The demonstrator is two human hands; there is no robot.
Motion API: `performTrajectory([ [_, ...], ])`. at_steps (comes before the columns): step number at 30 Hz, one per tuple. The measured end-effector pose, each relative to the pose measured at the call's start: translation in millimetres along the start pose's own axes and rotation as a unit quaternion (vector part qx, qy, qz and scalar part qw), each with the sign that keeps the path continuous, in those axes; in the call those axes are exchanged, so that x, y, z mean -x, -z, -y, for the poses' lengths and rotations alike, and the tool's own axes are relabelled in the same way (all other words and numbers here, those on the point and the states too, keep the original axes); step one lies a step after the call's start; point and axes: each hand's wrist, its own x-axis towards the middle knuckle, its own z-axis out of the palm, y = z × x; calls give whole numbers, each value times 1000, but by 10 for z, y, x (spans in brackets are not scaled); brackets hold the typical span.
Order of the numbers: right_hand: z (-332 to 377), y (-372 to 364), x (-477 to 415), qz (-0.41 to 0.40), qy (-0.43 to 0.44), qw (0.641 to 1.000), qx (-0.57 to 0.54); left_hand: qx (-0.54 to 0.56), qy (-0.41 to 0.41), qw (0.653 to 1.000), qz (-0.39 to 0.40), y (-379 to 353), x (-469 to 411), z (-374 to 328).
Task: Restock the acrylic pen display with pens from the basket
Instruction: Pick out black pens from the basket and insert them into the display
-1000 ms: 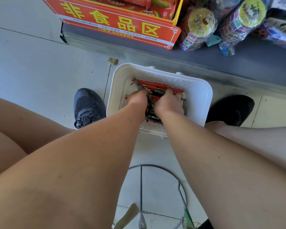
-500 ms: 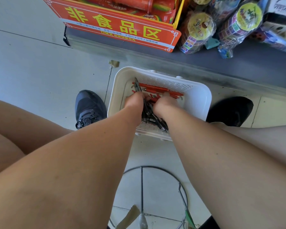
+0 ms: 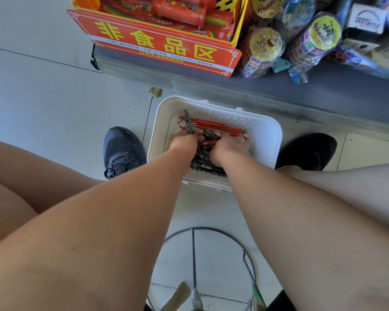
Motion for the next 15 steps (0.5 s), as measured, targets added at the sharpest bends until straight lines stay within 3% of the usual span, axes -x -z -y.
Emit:
performTrajectory([
  [7, -29, -67, -21, -6, 10, 1000, -10, 17, 9, 1000, -1, 47, -18, 45],
  [12, -29, -174, -20, -107, 38, 972, -208, 21, 15, 1000, -12, 55, -27, 0],
  [15, -6, -163, 10, -124, 58, 955, -263, 26, 20, 999, -10, 47, -111, 11],
])
